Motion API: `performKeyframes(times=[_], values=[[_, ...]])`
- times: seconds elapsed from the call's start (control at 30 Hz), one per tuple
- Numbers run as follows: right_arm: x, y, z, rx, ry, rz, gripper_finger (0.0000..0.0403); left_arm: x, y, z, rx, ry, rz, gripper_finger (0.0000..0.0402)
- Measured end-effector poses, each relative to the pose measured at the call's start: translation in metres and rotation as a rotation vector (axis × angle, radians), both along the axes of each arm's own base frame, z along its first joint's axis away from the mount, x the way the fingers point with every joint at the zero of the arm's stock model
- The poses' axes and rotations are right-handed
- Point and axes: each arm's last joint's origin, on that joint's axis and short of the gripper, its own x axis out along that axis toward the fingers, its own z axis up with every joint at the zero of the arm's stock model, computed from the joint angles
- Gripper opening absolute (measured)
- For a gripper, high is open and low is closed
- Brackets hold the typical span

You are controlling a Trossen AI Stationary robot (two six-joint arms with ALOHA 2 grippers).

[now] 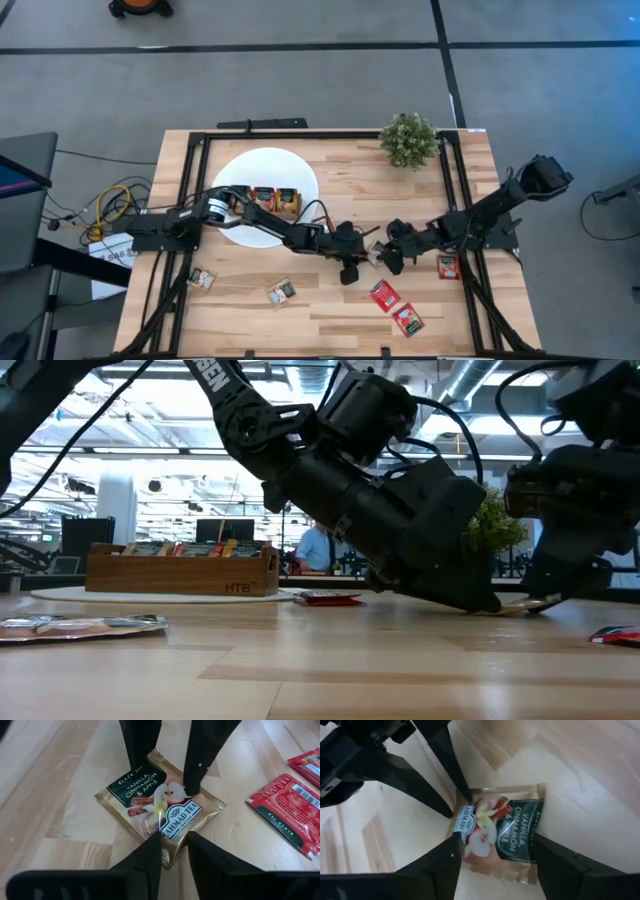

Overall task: Pick & Place Tea
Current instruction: Put the brown tea bag into the left section of the wooden organizer

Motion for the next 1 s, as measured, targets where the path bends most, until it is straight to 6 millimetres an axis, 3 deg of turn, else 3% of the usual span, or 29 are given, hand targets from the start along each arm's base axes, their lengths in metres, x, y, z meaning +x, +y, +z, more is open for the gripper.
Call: performKeyframes(times=[0.1,0.23,0.37,0.53,0.73,1.0], values=[[0.0,0.0,-0.001,-0.009,0.003,0.014,0.0181,0.0,0.0,0.0,0.005,-0.001,0.007,0.0083],[-0.003,-0.001,-0.001,-0.035,0.021,0.016,0.0094,-0.001,0.0,0.001,0.018,0.007,0.005,0.0083],[-0.005,0.0,-0.002,-0.088,0.031,0.066,0.0012,-0.006,-0.001,0.02,0.026,0.03,0.004,0.0083],[-0.004,0.006,0.002,-0.182,0.032,0.115,0.0005,-0.019,-0.005,0.054,0.122,0.084,0.044,0.0083],[0.007,0.03,0.029,-0.499,-0.05,0.224,0.0001,-0.019,-0.008,0.069,0.222,0.006,0.203,0.0094],[0.013,0.054,0.056,-0.717,0.006,0.258,0.0,-0.014,-0.011,0.079,0.129,-0.107,0.174,0.0177]])
